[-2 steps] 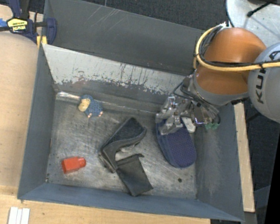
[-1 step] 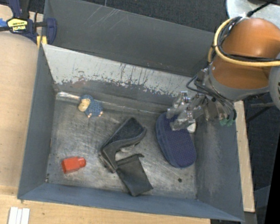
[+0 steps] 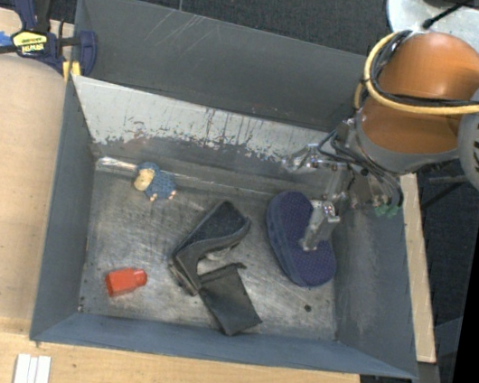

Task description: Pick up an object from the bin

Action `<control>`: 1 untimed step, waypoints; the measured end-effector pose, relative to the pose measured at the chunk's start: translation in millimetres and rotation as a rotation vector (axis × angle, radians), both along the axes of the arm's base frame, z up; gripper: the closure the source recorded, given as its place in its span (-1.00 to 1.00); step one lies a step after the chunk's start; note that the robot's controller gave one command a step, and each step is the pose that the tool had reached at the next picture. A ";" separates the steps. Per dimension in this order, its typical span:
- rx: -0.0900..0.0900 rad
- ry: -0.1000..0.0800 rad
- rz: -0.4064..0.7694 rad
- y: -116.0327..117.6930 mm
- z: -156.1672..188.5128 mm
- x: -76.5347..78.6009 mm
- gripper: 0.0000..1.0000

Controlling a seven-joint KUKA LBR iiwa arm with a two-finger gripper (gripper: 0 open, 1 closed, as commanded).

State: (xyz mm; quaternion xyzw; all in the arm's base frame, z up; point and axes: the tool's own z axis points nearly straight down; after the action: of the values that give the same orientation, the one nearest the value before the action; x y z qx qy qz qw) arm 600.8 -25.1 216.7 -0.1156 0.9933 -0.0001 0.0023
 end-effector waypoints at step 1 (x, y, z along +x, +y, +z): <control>0.002 0.007 0.192 69.1 -109.2 23.5 -1.00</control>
Offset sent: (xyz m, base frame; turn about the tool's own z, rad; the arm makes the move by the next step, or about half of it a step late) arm 0.0242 0.0668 -0.1063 -0.1906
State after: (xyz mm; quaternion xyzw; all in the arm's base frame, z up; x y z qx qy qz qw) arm 624.3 44.0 107.4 -0.2102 0.9777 0.0014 -0.0010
